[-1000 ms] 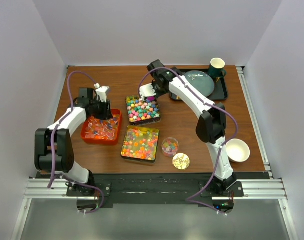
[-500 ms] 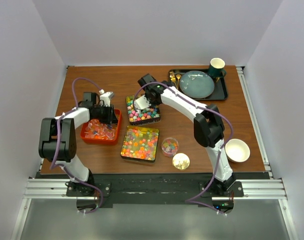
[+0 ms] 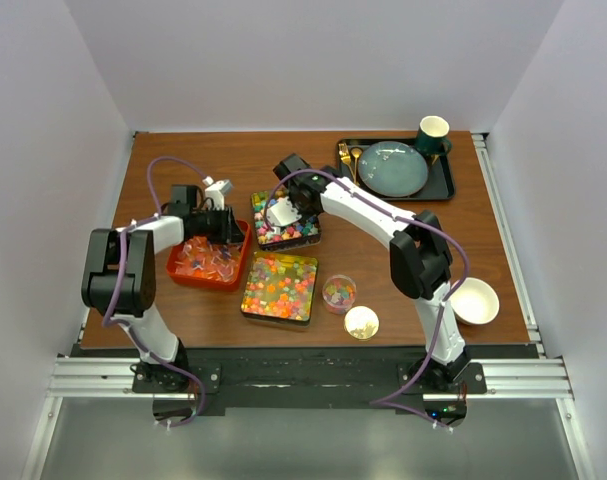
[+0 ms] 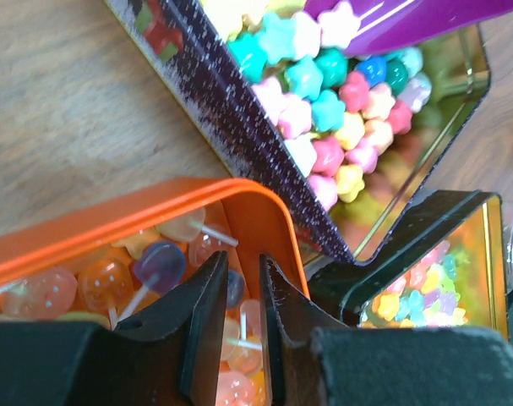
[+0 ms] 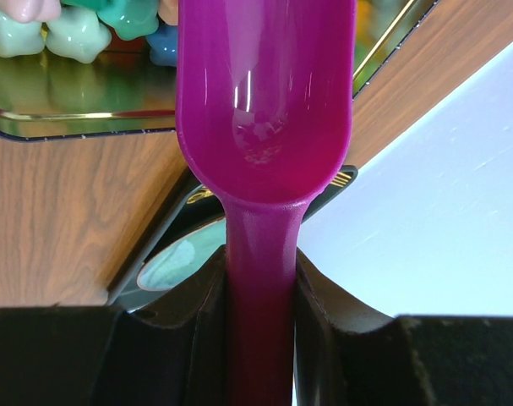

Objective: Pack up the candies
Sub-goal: Scoop the fake candies from the storage box.

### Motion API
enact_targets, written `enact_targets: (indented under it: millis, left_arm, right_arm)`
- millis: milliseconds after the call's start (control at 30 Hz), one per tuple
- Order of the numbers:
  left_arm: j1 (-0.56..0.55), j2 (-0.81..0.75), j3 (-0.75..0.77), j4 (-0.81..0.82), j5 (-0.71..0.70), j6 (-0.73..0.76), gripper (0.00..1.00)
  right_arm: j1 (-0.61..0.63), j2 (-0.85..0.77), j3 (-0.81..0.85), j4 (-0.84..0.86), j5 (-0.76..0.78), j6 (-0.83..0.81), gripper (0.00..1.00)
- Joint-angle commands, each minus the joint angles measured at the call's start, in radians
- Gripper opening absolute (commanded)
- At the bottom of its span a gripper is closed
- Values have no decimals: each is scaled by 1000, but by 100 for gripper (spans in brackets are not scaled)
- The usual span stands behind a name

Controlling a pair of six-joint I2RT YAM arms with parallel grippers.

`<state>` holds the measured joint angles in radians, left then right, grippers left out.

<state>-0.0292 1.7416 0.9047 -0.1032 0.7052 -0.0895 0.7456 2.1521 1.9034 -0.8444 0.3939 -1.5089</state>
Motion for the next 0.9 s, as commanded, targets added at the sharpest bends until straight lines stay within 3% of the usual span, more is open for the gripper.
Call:
enact_targets:
  millis: [0, 400, 867]
  left_arm:
    - [-8, 22, -16, 126, 80, -58, 26]
    - [-14, 117, 22, 226, 119, -162, 26]
    - [-14, 157, 37, 267, 135, -214, 26]
  right_arm:
    - [6, -15, 3, -125, -64, -7, 0]
    - [28, 46, 20, -180, -112, -5, 0]
    - [55, 121, 7, -122, -173, -17, 0]
